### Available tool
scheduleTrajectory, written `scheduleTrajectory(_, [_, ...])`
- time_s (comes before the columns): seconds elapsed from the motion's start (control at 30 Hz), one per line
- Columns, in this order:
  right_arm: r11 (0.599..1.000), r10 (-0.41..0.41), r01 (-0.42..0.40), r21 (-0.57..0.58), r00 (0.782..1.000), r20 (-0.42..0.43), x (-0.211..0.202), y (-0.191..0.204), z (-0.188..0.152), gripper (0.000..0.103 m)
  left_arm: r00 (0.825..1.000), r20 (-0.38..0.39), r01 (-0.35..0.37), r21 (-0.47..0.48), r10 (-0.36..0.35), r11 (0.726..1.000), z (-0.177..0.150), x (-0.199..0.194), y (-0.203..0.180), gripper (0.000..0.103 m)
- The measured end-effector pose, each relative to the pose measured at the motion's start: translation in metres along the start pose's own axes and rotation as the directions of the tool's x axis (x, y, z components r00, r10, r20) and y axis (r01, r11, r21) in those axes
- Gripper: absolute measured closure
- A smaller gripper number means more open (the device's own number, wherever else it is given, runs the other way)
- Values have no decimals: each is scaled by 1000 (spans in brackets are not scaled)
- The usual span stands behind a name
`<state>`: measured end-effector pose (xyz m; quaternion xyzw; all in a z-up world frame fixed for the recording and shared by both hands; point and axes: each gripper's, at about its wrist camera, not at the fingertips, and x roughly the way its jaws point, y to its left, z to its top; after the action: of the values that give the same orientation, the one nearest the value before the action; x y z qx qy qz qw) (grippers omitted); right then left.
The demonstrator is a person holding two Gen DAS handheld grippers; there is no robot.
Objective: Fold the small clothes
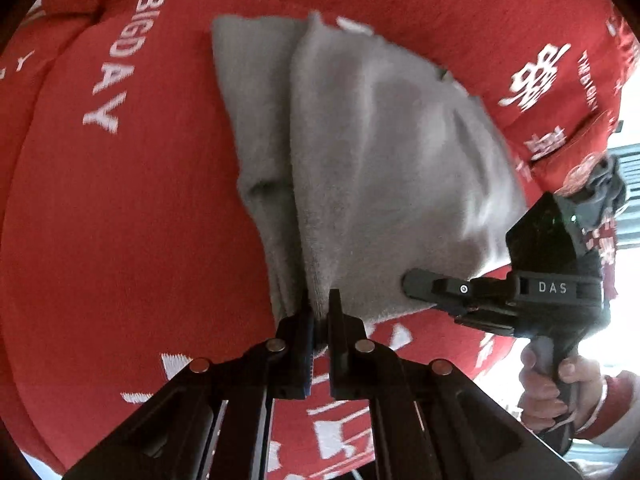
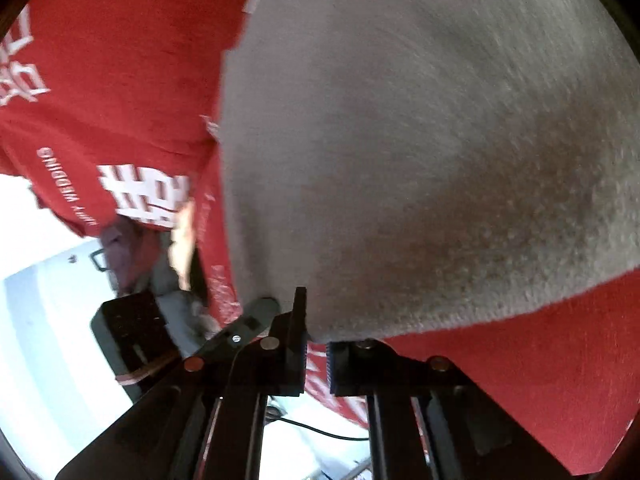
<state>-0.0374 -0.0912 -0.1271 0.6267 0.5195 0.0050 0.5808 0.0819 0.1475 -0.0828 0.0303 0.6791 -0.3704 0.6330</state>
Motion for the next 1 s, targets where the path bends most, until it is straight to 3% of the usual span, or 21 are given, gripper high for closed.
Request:
scheduleTrajectory(0.17, [1000, -14, 14, -4, 1000, -9, 7, -10, 0, 96, 999, 45, -16, 4, 16, 1000, -6, -5, -5, 98])
scheduleTrajectory(0.27, [999, -35, 33, -36, 998, -55, 7, -9, -1, 92, 995, 56, -80, 2, 80, 997, -8, -10, -9, 94])
scheduleTrajectory(0.33, [996, -71, 65, -64, 994, -84, 3, -6, -4, 91, 983, 70, -168, -13, 169, 986, -9, -14, -12, 56])
scheduleTrajectory(0.37, [994, -83, 76, -80, 992, -93, 2, -4, -7, 91, 974, 91, -208, -17, 208, 978, -10, -18, -14, 50])
scheduleTrajectory(0.57, [975, -156, 139, -176, 984, -91, -39, 1, -17, 91, 960, 98, -258, -55, 262, 965, -8, -25, -21, 50])
scheduleTrajectory(0.77, [964, -195, 200, -175, 980, 46, -112, -5, 7, 91, 950, 96, -296, -33, 297, 955, 4, -18, -48, 50])
scheduleTrajectory(0.9, [944, -277, 300, -140, 948, 158, -155, -14, 36, 91, 918, 72, -391, -16, 391, 920, 11, 2, -54, 50])
scheduleTrajectory(1.0, [901, -371, 409, -147, 900, 229, -178, -19, 54, 91, 900, 59, -430, -45, 432, 902, 10, 8, -44, 50])
